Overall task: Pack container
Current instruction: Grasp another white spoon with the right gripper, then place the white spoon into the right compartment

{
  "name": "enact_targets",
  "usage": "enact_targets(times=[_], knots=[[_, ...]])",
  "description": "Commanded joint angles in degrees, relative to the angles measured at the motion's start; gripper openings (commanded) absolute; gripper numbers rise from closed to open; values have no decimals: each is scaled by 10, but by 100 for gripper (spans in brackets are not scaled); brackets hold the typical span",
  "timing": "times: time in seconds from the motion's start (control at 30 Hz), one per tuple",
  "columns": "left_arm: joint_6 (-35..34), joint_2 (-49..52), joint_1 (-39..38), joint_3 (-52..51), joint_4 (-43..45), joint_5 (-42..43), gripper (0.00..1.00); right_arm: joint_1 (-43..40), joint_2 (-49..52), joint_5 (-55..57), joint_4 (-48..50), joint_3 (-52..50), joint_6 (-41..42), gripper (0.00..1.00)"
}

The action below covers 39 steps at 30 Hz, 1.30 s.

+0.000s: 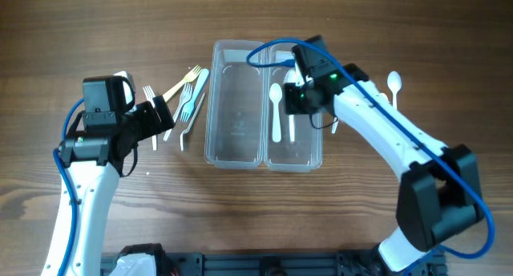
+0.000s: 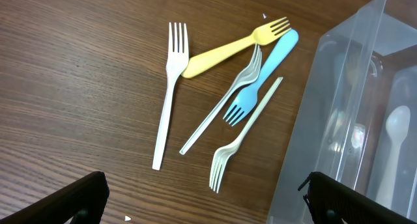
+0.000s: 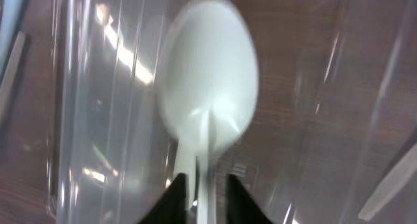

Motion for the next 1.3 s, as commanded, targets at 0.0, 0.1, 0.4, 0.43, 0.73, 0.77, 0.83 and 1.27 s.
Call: enact_targets(times=[0.0,0.1,0.4,0.43,0.73,0.77,0.83,1.27], knots=[[11,1,3,11,1,-1,100,1,-15,-2,0,12,-15,40],[12,1,3,11,1,-1,100,-6,-72,1,-4,35,-22,43],[12,1,3,11,1,-1,100,-172,-176,60,-25,35,10,35],[12,1,3,11,1,-1,100,-181,-164,63,-35,34,9,35],[11,1,3,11,1,-1,100,-199,28,63,-38,27,-38,39],[12,1,3,11,1,-1,100,-199,42,60,-37,27,-38,39],[12,1,3,11,1,-1,100,-199,72,55,-37,27,-40,38],[12,1,3,11,1,-1,100,-199,144,43,-29,26,-51,35]])
